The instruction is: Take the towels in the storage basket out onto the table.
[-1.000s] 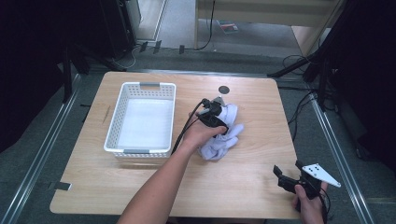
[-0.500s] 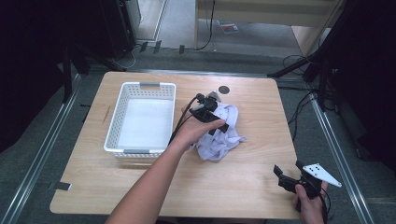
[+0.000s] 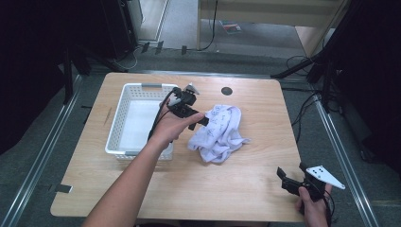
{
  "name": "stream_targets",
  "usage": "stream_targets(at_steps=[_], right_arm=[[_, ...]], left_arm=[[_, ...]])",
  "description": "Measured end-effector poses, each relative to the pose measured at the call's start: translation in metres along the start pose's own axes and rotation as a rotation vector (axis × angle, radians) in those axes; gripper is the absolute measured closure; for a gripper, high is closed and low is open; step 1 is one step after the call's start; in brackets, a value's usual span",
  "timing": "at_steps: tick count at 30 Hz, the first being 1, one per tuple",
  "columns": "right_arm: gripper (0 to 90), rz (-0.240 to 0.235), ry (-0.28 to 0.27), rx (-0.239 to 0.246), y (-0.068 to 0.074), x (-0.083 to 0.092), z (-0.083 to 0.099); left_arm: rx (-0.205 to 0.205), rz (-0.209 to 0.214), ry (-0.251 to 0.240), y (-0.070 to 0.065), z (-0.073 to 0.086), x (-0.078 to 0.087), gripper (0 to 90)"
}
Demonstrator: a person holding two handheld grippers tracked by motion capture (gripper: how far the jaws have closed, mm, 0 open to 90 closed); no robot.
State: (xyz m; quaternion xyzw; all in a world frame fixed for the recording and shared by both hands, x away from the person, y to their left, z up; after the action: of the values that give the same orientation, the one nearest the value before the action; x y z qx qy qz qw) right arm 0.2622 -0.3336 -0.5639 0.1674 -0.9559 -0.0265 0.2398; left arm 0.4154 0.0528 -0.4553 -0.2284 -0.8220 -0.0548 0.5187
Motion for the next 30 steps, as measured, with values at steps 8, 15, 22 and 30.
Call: stream_targets(at_steps=[8, 15, 22, 30], right_arm=[[6.5, 0.000, 0.001, 0.002, 0.000, 0.000, 0.000], [6.4, 0.002, 0.002, 0.001, 0.000, 0.000, 0.000], [6.4, 0.004, 0.005, 0.004, 0.000, -0.001, 0.000], [6.5, 0.012, 0.009, 0.010, 0.000, -0.001, 0.000]], left_arm=[[0.042, -0.040, -0.042, 0.033, 0.009, 0.023, 0.0], [0.081, -0.069, -0.074, 0.064, 0.029, 0.034, 0.0], [0.121, -0.114, -0.126, 0.093, 0.053, 0.050, 0.0], [0.163, -0.150, -0.185, 0.118, 0.082, 0.070, 0.0]])
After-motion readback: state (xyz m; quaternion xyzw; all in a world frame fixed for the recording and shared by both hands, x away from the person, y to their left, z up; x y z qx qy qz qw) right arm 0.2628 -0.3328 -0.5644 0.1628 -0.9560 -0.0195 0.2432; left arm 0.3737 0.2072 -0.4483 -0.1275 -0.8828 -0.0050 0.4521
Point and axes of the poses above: each handheld gripper's, and its own axes: x roughly backward along the jaws, z roughly out of its underside, y roughly to its left, the point moved 4 cm from there along -x, roughly forward along the jaws, and after that the axes turned 2 degrees about -z, right-handed, at the moved point
